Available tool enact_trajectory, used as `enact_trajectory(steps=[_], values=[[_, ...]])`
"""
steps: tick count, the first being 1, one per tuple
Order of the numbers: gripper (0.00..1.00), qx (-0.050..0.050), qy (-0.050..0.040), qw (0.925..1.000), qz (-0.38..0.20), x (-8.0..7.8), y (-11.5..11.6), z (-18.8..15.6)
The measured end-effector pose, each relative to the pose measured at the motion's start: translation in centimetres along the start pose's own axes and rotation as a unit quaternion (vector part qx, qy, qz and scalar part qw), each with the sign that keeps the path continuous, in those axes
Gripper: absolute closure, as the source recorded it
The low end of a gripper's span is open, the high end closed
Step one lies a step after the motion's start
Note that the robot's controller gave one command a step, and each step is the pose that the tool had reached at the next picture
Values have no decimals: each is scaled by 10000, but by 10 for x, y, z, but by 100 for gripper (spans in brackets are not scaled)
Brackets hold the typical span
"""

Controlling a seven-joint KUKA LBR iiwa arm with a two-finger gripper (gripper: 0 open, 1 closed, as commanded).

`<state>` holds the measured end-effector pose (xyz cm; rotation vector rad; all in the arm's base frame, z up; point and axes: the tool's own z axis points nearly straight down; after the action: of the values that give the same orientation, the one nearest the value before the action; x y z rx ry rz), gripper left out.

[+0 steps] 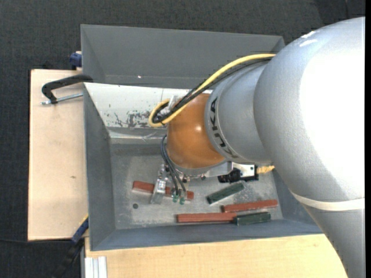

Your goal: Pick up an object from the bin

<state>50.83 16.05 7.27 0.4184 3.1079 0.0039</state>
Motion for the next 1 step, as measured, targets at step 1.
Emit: enact_trajectory(steps=[1], values=[[100,-2,1,10000,4,0,0,0]])
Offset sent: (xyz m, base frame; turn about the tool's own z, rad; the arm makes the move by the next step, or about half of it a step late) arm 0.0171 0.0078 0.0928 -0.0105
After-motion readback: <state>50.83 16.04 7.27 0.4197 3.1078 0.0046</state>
